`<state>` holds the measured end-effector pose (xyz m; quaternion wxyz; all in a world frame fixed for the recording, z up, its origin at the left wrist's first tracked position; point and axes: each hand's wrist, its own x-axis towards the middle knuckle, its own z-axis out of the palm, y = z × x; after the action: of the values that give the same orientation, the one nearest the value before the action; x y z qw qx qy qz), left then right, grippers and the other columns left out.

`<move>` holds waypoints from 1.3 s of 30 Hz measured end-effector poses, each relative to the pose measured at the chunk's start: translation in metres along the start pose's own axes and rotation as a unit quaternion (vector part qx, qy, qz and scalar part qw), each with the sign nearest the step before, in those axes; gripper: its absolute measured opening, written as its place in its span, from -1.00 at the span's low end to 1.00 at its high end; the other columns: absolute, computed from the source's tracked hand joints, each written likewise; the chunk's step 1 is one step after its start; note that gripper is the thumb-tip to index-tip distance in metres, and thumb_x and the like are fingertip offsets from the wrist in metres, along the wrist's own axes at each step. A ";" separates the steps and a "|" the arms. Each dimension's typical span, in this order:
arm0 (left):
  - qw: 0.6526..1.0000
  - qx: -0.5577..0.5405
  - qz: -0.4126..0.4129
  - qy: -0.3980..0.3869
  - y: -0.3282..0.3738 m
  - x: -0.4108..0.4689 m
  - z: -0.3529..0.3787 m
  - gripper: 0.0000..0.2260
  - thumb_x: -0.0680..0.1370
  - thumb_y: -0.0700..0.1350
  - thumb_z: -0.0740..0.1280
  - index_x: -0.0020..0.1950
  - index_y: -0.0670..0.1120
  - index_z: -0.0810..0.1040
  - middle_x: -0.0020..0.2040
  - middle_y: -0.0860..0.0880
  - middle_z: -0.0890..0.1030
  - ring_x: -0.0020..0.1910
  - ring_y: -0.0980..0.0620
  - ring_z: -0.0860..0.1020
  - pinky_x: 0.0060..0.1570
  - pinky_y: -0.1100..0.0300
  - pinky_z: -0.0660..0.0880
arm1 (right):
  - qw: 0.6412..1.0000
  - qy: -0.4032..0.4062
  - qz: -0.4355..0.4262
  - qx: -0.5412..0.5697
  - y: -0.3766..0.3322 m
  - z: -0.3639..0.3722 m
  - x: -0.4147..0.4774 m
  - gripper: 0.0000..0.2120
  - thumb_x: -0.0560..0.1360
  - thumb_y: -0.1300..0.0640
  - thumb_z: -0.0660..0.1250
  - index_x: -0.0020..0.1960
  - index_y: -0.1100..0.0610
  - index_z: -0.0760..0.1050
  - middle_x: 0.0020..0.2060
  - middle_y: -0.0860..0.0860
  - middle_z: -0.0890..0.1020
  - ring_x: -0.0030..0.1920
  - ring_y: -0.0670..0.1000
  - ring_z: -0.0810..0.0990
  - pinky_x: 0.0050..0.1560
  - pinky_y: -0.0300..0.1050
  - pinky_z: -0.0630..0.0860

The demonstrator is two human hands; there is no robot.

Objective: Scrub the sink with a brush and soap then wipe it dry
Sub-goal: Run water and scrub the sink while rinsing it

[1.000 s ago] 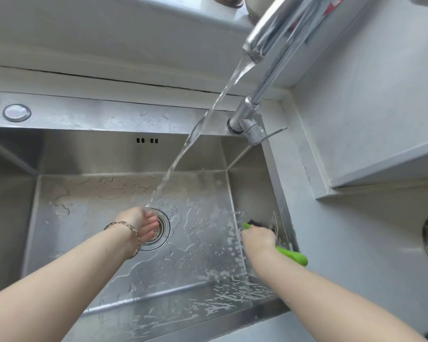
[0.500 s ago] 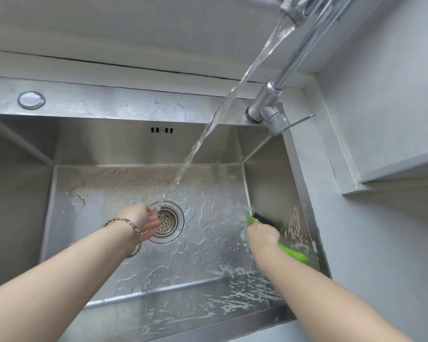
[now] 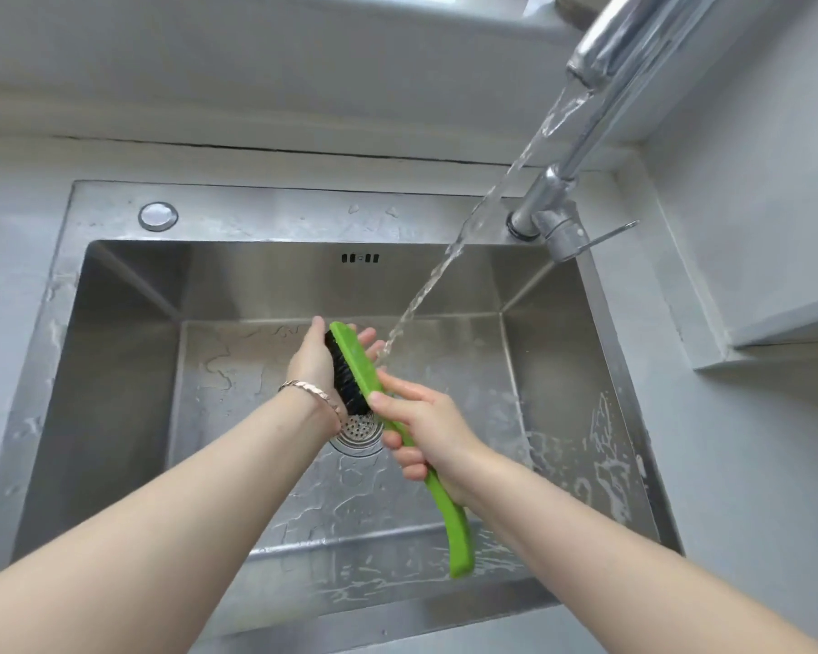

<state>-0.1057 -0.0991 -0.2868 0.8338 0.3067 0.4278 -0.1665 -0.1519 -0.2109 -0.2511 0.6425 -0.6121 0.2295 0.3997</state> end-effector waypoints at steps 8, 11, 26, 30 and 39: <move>0.988 0.084 -0.109 0.071 -0.007 0.004 0.011 -0.41 0.55 0.30 -0.04 0.10 -0.20 0.44 -0.04 -0.14 0.59 -0.21 -0.08 0.55 -0.24 0.12 0.44 | 0.998 0.068 -0.004 -0.016 0.015 0.008 -0.017 -0.51 0.53 0.12 0.32 0.41 -0.13 0.31 -0.50 0.01 0.33 -0.67 -0.16 0.20 -0.63 -0.41 0.12; 0.990 0.086 -0.098 0.060 -0.016 -0.004 0.012 -0.64 0.63 -0.02 0.00 -0.08 -0.24 0.44 0.01 -0.21 0.63 -0.06 -0.11 0.62 -0.10 0.13 0.46 | 0.995 0.088 -0.010 -0.040 0.023 0.001 -0.023 -0.51 0.52 0.12 0.33 0.39 -0.15 0.33 -0.51 0.02 0.33 -0.67 -0.14 0.20 -0.62 -0.40 0.12; 0.913 0.400 -0.077 0.033 -0.014 -0.035 0.004 -0.75 0.62 -0.27 0.03 -0.19 -0.17 0.40 -0.26 -0.08 0.51 -0.44 0.07 0.51 -0.42 0.31 0.38 | 0.669 0.280 -0.027 -0.688 -0.034 -0.106 -0.042 -0.50 0.57 0.13 0.18 0.47 -0.11 0.20 0.15 0.13 0.58 0.15 0.17 0.57 0.04 -0.07 0.48; 0.898 0.430 -0.045 0.086 -0.016 -0.035 -0.010 -0.85 0.61 -0.26 0.12 -0.03 -0.20 0.47 -0.27 -0.09 0.56 -0.52 0.06 0.56 -0.54 0.31 0.46 | 0.552 0.312 0.018 -0.773 -0.038 -0.143 -0.042 -0.48 0.56 0.27 0.10 0.50 0.07 0.15 0.12 0.13 0.59 0.13 0.18 0.58 0.02 -0.05 0.50; 0.896 0.432 -0.036 0.093 -0.014 -0.025 -0.027 -0.76 0.61 -0.25 0.11 -0.22 -0.16 0.45 -0.61 0.03 0.54 -0.66 0.16 0.50 -0.31 0.20 0.42 | 0.570 0.174 0.198 -0.778 0.040 -0.119 -0.059 -0.59 0.54 0.36 0.08 0.35 0.17 0.38 0.25 0.09 0.52 0.25 0.13 0.52 0.12 -0.04 0.48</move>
<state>-0.1443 -0.0912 -0.2831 0.5686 0.6356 0.4002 -0.3354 -0.1939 -0.3430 -0.2464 -0.2291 -0.8730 0.0535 0.4273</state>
